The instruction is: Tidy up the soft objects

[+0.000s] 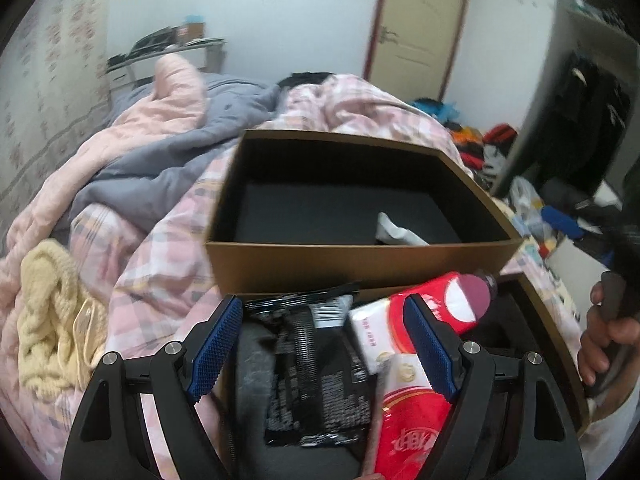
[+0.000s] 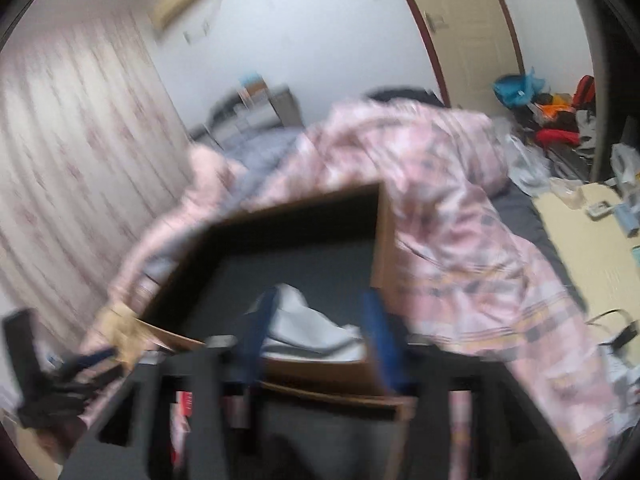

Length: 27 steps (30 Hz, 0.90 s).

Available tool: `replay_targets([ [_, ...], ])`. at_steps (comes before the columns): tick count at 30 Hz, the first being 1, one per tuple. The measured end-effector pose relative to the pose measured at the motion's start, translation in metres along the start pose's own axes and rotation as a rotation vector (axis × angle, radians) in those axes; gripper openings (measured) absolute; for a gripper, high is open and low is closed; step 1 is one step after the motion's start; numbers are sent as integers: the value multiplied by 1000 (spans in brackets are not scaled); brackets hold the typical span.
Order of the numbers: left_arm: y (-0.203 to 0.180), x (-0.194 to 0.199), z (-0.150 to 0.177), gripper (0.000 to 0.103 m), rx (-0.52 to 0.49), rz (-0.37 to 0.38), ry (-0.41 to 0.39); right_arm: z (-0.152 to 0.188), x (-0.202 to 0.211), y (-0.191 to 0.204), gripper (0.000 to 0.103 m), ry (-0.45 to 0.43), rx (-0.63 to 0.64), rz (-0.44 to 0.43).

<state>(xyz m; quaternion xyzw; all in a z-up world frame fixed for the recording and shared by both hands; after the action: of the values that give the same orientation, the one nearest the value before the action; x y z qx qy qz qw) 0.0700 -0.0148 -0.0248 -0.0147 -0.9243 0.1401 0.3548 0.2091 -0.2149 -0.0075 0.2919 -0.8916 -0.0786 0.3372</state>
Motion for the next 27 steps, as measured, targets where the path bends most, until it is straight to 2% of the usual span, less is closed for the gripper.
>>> replay_targets([
  [1, -5, -5, 2, 80, -24, 3, 12, 1, 4, 5, 92, -29, -14, -33],
  [2, -8, -10, 6, 80, -40, 1, 29, 5, 10, 9, 92, -54, -14, -62],
  [7, -12, -36, 29, 80, -76, 9, 130, 6, 4, 6, 92, -84, -1, 38],
  [9, -10, -35, 30, 80, -67, 17, 122, 8, 4, 5, 92, -87, -5, 59],
  [13, -10, -29, 27, 80, -52, 43, 87, 14, 10, 7, 92, -134, 53, 160],
  [15, -12, -30, 28, 80, -61, 34, 85, 15, 12, 9, 92, -149, 84, 181],
  [19, -12, -29, 29, 80, -69, 22, 77, 13, 18, 1, 93, -183, 63, 211],
  [22, -9, -29, 30, 80, -53, 12, 70, 15, 12, -7, 99, -155, 50, 226],
  [27, -5, -30, 31, 80, -38, -5, 72, 22, 1, -12, 99, -93, 57, 271],
])
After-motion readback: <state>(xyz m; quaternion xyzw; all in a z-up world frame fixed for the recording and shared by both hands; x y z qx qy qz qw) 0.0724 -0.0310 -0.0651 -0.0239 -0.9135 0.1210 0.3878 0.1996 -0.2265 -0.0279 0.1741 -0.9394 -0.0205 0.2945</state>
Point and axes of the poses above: each gripper's, at about its wrist camera, not at the fingertips, and x roughly against the way its jaws point, y to its left, z to its underside, the point moved 8 cm from there along -x, roughly the way its jaws point, and after that the axes turned 13 degrees about z, right-handed, at the moved point
